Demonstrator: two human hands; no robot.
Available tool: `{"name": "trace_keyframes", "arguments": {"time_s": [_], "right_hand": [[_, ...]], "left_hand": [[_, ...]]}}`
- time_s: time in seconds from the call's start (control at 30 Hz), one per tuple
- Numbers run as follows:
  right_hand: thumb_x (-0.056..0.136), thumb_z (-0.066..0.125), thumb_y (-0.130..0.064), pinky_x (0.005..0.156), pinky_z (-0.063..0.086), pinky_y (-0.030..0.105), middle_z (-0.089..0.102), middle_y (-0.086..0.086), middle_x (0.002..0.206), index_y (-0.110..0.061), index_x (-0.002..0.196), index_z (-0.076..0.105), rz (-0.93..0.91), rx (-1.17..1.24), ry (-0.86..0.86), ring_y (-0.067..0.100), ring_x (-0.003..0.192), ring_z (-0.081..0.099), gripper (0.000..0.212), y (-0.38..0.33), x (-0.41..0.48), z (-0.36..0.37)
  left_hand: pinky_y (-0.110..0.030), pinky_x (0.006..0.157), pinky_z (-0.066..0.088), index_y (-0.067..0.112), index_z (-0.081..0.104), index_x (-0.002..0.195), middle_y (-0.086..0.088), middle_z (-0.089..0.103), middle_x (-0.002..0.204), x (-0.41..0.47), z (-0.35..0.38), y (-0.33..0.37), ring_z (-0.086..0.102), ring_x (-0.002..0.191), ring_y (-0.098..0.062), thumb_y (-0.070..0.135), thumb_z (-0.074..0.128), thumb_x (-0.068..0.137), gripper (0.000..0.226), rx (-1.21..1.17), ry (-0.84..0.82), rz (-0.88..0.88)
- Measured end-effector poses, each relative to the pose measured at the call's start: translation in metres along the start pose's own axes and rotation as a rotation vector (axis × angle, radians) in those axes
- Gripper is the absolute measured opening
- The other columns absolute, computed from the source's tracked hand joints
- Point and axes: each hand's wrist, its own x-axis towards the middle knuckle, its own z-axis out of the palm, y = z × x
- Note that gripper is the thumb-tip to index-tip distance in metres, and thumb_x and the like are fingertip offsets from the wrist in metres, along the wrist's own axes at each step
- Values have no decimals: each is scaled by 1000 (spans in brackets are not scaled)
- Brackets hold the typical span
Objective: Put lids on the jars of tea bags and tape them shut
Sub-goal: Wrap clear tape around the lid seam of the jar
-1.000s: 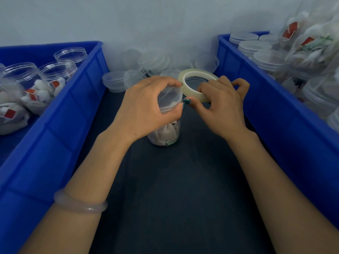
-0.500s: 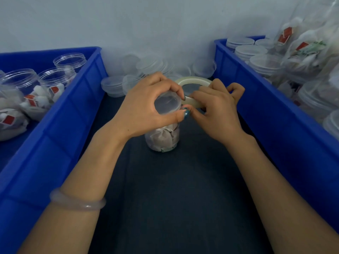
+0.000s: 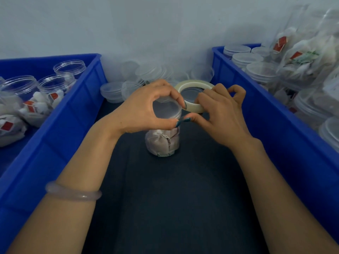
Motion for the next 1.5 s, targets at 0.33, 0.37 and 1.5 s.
{"name": "trace_keyframes", "arguments": {"time_s": [0.33,0.37,1.5], "right_hand": [[90,41,-70,80,15,36,47,-17,82,-22,80,64,124,96,46,15,90,47,54,-8,-3,11],[91,39,-70,80,15,36,47,-17,82,-24,78,61,124,96,50,14,89,46,52,-9,-3,11],[93,40,-60,77,15,35,43,-21,72,-31,80,57,73,101,-66,4,84,34,36,1,1,0]], "left_hand": [[-38,110,33,32,46,144,6,42,139,-5,4,-3,40,130,-15,75,50,80,77,539,90,-20],[-38,107,35,35,46,144,5,43,137,-8,4,-1,40,128,-15,84,42,79,82,623,109,-57],[-24,91,38,42,66,105,28,60,111,6,22,-1,46,114,-3,68,74,67,47,169,210,-98]]}}
